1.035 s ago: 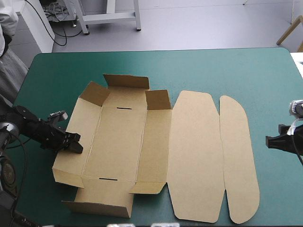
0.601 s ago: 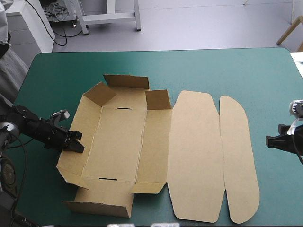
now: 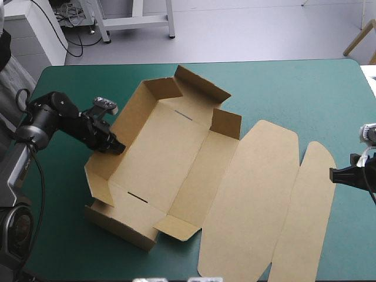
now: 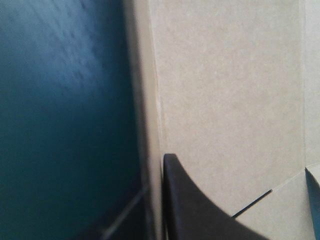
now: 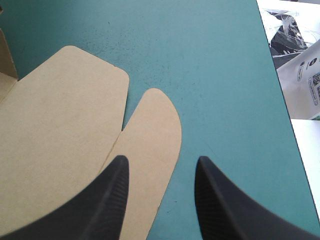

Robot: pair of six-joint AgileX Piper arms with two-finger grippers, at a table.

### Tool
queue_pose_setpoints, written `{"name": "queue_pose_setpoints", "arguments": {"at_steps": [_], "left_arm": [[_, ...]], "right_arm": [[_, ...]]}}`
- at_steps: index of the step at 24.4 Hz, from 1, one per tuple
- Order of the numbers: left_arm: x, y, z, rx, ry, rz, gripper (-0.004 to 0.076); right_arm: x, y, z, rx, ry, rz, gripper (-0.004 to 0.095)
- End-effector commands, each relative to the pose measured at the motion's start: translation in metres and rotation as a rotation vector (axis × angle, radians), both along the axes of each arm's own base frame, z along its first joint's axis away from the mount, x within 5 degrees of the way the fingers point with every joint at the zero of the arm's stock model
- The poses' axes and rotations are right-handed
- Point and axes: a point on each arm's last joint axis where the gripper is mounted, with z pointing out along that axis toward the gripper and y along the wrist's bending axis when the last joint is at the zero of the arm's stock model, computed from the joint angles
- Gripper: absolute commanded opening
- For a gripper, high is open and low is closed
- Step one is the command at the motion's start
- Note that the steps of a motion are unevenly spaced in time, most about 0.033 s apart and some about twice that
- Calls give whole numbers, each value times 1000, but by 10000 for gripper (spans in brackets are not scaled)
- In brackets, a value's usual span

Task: Fold the box

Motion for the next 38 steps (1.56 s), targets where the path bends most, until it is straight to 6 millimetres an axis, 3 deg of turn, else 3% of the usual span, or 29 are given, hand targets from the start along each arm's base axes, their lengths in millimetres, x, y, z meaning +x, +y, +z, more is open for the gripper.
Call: {"name": "queue_pose_setpoints", "arguments": {"at_steps": [1, 4, 6, 9, 17, 22, 31, 33, 38], "left_arm": [[-4, -31, 74, 109, -250, -107, -9], [-5, -61, 112, 262, -487, -209, -9], [-9, -83, 124, 343, -610, -300, -9], [-15, -107, 127, 420, -729, -439, -9], [-26, -138, 131, 500, -886, -577, -9], [-33, -154, 118, 554, -942, -657, -10], [-63, -180, 86, 725, -1098, -753, -10], [-77, -185, 72, 715, -1176, -761, -9], [-88, -178, 36, 652, -1182, -778, -9]], "right_arm": [[1, -1, 12, -23, -88, -1, 373], [1, -1, 12, -23, -88, -1, 253], [1, -1, 12, -24, -88, -1, 154], [1, -1, 12, -24, -88, -1, 77], [1, -1, 12, -26, -94, -2, 71], [1, -1, 12, -26, -94, -2, 71], [1, -1, 12, -26, -94, -2, 72], [1, -1, 12, -26, -94, -2, 72], [1, 1, 12, -1, -95, 11, 70]]}}
